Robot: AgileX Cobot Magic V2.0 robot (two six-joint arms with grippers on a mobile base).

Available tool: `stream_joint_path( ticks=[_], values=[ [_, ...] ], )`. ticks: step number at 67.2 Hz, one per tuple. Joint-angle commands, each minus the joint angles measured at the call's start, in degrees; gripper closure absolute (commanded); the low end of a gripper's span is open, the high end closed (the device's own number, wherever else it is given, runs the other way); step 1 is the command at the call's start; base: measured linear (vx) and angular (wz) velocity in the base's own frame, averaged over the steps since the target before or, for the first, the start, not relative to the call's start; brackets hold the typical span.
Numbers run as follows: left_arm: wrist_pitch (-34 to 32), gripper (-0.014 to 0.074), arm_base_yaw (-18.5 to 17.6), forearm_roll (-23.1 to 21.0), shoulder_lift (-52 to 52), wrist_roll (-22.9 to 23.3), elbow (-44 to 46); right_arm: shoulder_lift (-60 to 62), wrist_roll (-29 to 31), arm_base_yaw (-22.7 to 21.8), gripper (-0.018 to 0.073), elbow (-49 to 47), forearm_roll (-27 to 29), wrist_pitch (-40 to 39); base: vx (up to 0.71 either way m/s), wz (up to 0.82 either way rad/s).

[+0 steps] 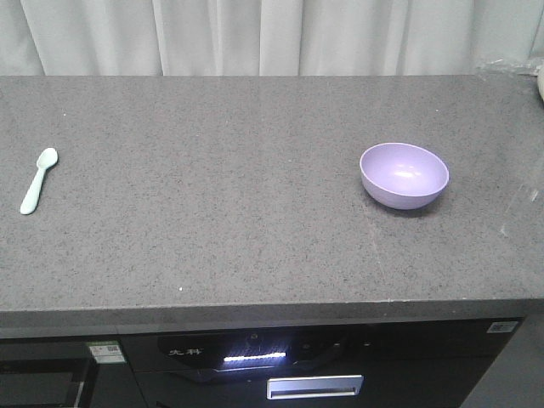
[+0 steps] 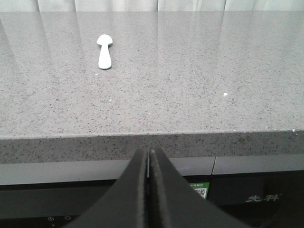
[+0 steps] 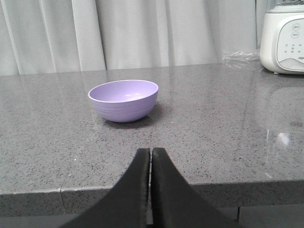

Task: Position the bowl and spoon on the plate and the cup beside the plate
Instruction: 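Drive up to the counter edge and stop facing the countertop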

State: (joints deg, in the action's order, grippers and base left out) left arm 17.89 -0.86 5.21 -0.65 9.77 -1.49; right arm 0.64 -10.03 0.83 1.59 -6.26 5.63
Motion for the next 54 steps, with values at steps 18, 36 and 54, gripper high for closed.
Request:
stream_joint_path(
  ticks=[18, 36, 54],
  values=[
    [-4.0, 0.0603, -0.3, 0.1, -0.8, 0.6, 0.5, 0.6, 0.6, -0.1, 0.0562, 0.2, -0.4, -4.2, 0.07, -0.01],
    [-4.0, 0.0603, -0.3, 0.1, -0.8, 0.6, 0.5, 0.6, 0.6, -0.1, 0.0562, 0.2, -0.4, -4.2, 0.06, 0.0],
    [-4.0, 0.0603, -0.3, 0.1, -0.8, 0.6, 0.5, 0.6, 0.6, -0.1, 0.0562, 0.2, -0.4, -4.2, 0.05, 0.0]
  ],
)
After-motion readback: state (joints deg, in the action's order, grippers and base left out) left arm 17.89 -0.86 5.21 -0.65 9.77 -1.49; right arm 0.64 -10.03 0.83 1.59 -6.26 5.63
